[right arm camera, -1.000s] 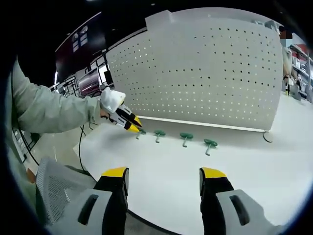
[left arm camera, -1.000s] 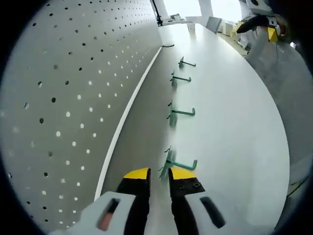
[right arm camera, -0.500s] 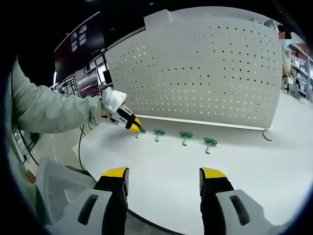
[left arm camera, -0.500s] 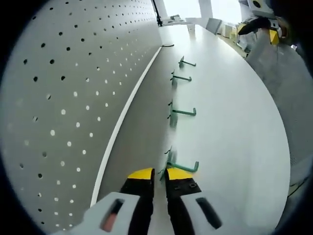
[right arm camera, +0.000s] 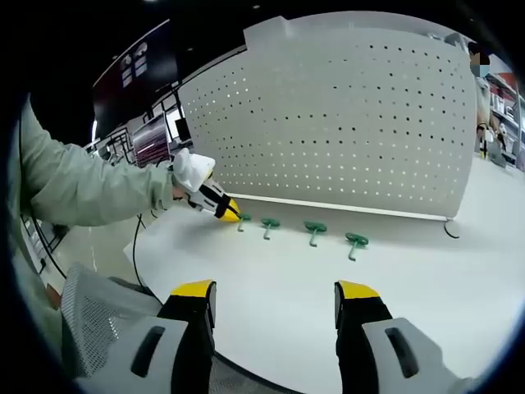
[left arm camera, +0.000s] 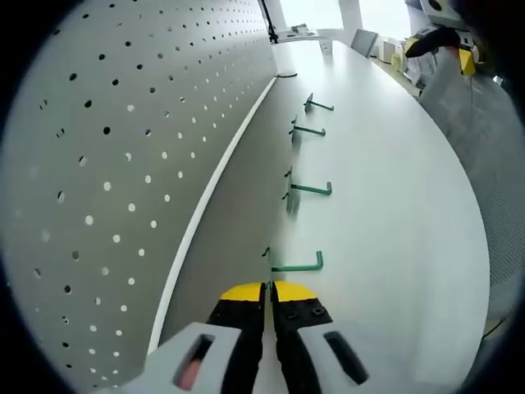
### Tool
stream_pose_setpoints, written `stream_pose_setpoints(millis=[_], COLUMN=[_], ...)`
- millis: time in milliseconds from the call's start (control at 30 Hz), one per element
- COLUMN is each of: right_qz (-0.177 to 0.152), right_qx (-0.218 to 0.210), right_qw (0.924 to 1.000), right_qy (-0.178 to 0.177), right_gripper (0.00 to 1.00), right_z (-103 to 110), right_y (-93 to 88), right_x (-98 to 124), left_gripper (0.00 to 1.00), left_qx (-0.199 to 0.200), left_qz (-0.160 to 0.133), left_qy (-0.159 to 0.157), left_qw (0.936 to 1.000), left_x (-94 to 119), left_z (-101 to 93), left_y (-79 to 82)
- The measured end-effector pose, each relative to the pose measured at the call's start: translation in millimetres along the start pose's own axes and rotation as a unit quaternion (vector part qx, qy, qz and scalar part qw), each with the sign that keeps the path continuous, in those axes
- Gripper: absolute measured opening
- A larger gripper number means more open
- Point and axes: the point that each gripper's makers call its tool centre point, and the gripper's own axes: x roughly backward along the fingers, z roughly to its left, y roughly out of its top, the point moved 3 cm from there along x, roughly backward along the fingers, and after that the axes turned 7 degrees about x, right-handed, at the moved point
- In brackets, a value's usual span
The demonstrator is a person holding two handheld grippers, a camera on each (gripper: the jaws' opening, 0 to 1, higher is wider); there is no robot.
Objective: Insert the hook assembly into the mounting plate slot until the hook locks in place.
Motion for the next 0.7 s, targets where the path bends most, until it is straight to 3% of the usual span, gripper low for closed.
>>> stream_pose_setpoints(millis=[367,700], right_qz=[-0.031,-0.058], right_qx=[-0.005,-0.003], right_qw=[0.9995,0.9982], right_qy=[0.001,0.014], right_gripper=[0.57,0.56], right_z=[-2.0,3.3], right_y=[13.6,25.6], right_x=[4.4,9.4], left_gripper=[0.03,0.03], left_qx=[0.052,0.078], left_qz=[-0.068,-0.121], left_qy=[0.072,0.092], left_qw=[0.9937,0.9853], left_x=[23.2,58.1], left_z=[-2.0,-17.4], left_y=[21.3,46.8])
